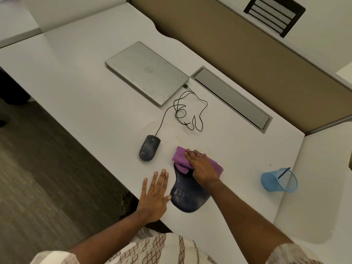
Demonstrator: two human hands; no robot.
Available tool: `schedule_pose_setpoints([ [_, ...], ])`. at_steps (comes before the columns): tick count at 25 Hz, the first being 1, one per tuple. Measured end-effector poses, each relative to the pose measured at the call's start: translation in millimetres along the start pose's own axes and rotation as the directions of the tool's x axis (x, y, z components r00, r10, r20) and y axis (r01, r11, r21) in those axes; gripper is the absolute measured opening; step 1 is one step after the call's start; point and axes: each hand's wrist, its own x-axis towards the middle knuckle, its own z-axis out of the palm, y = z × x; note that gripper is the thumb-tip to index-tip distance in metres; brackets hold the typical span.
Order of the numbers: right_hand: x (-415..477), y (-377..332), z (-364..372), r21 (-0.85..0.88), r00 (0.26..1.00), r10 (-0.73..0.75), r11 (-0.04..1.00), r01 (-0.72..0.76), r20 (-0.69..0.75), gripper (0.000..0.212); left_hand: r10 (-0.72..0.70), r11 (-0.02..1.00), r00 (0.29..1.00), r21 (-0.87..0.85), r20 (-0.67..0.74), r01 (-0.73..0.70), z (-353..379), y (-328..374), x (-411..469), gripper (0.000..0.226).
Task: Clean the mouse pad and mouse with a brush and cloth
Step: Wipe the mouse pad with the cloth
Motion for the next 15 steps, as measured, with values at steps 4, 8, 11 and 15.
schedule_pose_setpoints([
  [4, -39.7, -5.0, 19.8, 0.113, 0.994, -0.098, 0.988, 0.102, -0.042, 0.073, -0.014, 0.998, 0.999, -0.065, 0.046, 0.017, -3.2, 2.5, 3.6, 0.076],
  [8, -78.0, -4.9, 46.8, 0.012, 0.958, -0.286, 0.958, 0.286, 0.008, 0.071, -0.016, 0.989, 0.996, -0.145, 0.091, 0.029, -7.7, 5.3, 7.8, 0.075],
  [11, -58.7, 1.9, 36.5, -0.151, 0.939, -0.34, 0.927, 0.344, 0.054, 0.076, -0.039, 0.988, 0.991, -0.143, 0.125, 0.057, -9.1, 6.0, 9.5, 0.078],
  [15, -23.0, 6.4, 11.9, -0.266, 0.964, -0.261, 0.927, 0.264, 0.045, 0.07, -0.055, 0.989, 0.991, -0.132, 0.126, 0.072, -9.9, 6.3, 8.4, 0.084],
])
